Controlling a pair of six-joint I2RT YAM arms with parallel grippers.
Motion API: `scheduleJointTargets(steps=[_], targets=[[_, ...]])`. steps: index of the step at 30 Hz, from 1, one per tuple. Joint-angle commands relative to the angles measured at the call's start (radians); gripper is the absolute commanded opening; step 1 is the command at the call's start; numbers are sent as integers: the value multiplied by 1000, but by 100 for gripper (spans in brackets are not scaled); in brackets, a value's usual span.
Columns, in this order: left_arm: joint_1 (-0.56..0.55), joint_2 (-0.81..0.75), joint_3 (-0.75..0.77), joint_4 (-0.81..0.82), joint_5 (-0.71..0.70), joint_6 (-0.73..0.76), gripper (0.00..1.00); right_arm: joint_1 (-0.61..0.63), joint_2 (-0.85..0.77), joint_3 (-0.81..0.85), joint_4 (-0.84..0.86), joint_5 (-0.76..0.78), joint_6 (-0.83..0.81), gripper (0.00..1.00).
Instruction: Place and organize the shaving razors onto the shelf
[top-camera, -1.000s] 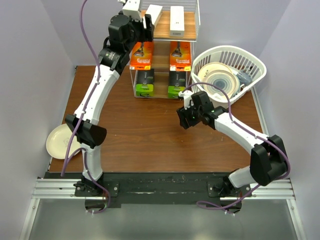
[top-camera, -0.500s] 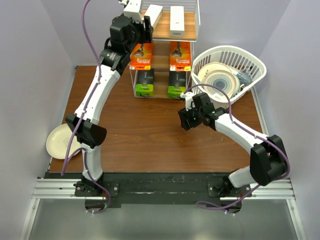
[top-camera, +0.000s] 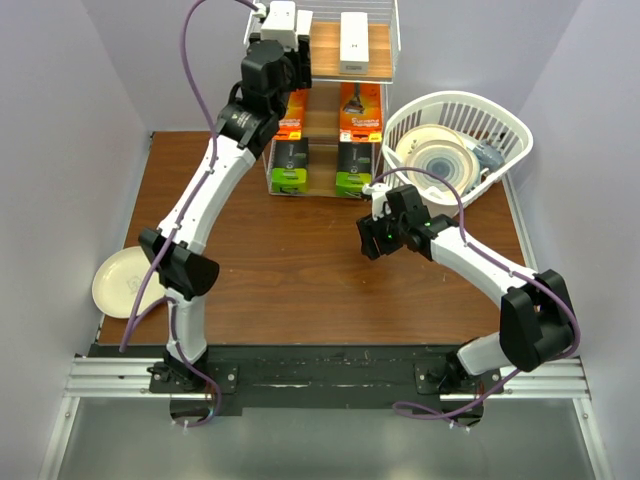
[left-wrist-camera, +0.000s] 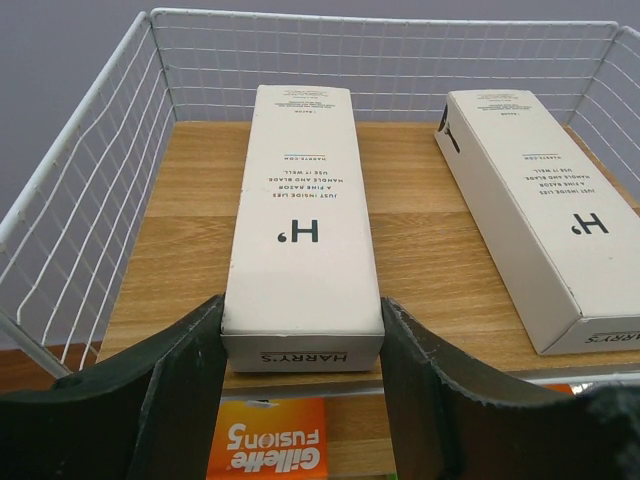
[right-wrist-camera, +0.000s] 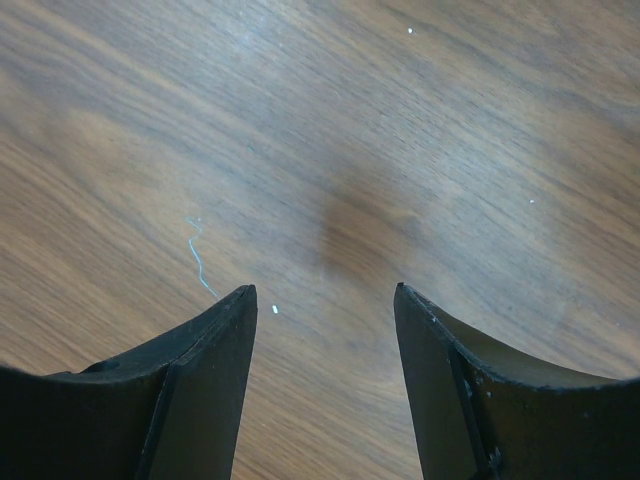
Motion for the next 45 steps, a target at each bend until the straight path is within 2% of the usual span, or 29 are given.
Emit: scheduleJointTargets(steps=[1, 7, 15, 27, 38, 45], targets=[[-22, -27, -15, 62, -112, 36, 45, -6, -12, 2, 39, -21, 28, 61], [-34, -20, -17, 65, -113, 41, 46, -8, -9, 7, 39, -21, 28, 61], [-36, -15, -14, 62, -75, 30, 56, -9, -26, -10, 40, -18, 29, 61], [-37, -18, -9, 64, -35, 36, 61, -15, -26, -8, 39, -20, 31, 61], [-30, -174, -61, 85, -49, 102, 72, -20, -26, -7, 31, -18, 22, 61], [21, -182, -66, 61, 55, 95, 79, -20, -12, -1, 31, -24, 28, 61]])
